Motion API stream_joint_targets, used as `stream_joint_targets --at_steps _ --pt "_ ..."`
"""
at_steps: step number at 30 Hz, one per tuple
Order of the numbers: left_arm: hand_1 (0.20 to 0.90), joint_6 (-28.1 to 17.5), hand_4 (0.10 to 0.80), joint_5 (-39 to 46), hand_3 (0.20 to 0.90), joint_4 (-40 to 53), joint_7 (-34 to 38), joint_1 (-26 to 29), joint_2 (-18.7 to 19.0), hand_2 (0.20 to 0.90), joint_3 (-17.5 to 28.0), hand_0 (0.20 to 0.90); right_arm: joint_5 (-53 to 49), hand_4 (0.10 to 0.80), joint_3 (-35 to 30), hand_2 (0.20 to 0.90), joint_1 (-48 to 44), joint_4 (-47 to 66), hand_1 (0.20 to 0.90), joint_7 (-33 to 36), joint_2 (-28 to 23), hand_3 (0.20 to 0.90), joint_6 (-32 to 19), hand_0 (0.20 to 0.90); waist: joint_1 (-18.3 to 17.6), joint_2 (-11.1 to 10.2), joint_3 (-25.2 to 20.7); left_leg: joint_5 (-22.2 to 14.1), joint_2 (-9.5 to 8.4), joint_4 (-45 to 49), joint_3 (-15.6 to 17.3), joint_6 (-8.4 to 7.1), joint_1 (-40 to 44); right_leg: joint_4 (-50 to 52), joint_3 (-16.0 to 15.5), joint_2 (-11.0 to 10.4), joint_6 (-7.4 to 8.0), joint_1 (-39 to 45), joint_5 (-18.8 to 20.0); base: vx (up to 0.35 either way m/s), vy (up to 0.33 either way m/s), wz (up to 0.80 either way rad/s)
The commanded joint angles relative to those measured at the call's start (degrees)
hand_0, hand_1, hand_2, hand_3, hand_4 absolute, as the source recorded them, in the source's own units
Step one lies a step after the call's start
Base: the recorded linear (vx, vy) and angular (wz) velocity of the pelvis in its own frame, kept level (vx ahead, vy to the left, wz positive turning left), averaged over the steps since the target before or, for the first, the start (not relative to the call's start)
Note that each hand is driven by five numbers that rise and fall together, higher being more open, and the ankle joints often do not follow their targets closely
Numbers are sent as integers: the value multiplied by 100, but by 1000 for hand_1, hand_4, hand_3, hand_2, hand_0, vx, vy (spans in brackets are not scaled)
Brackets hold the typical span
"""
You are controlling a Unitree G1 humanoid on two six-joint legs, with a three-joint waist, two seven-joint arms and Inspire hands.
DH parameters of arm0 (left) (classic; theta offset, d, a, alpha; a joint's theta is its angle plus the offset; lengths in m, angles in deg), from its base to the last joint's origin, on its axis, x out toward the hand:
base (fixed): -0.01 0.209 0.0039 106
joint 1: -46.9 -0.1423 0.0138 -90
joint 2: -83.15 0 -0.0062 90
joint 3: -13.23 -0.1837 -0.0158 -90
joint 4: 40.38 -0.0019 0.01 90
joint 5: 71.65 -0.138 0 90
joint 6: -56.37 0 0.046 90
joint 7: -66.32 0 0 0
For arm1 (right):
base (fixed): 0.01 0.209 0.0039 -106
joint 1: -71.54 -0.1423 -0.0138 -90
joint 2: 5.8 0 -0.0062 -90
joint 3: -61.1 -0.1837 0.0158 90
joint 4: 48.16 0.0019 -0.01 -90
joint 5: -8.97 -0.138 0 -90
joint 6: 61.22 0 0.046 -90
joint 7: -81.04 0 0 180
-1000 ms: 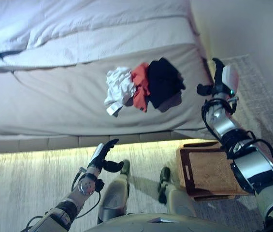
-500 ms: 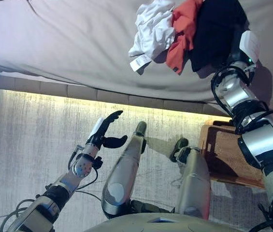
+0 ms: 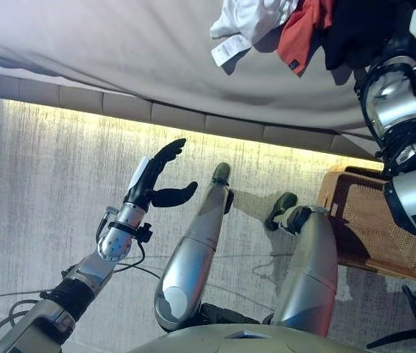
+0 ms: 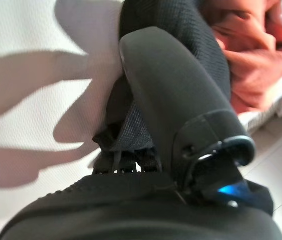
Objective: Pick up the clothes from the bed and place them into the basket
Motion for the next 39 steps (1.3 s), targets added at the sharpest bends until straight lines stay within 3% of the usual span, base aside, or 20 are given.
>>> stream_joint_targets --at_steps 1,10,14,23,32,39 --pt "900 -484 800 317 900 767 -23 -390 139 900 477 900 -233 100 222 300 -685 391 300 20 -590 200 -693 300 63 299 -242 -794 -197 627 728 577 315 280 -273 416 -222 510 -295 24 -6 -4" --pt "900 -561 800 771 900 891 -281 -817 169 900 818 900 -222 100 -19 300 -555 362 300 -3 -882 200 -730 300 59 208 -242 -840 -152 661 700 505 812 107 -302 409 -197 1058 -275 42 -7 4" --pt "900 -612 800 750 900 869 -321 -879 178 900 894 900 -365 100 -51 300 -485 288 300 -113 -992 200 -729 300 35 63 -259 -792 -122 401 676 485 1398 -202 -319 432 -165 1654 -242 60 -12 12" --pt "900 -381 800 837 900 761 -438 -891 116 900 926 900 -370 100 -261 300 -150 294 300 -244 -1099 200 -834 300 -62 -185 -682 -547 7 -225 624 470 2164 -826 -328 453 -218 2430 -56 38 5 -15" --pt "900 -14 800 694 900 291 -451 -696 -115 900 949 900 -683 100 -856 300 947 881 300 -493 -1301 200 -1179 300 -440 -596 -1331 -317 365 -1702 774 435 3600 -2506 -225 683 -136 3905 310 75 -11 -17" --pt "900 196 800 740 900 -190 -356 -518 -384 900 910 900 -847 100 -1600 300 2237 1650 300 -805 -1633 200 -1407 300 -1023 -767 -1986 -11 584 -3475 1220 373 4925 -4478 144 967 87 5023 969 81 8 -33"
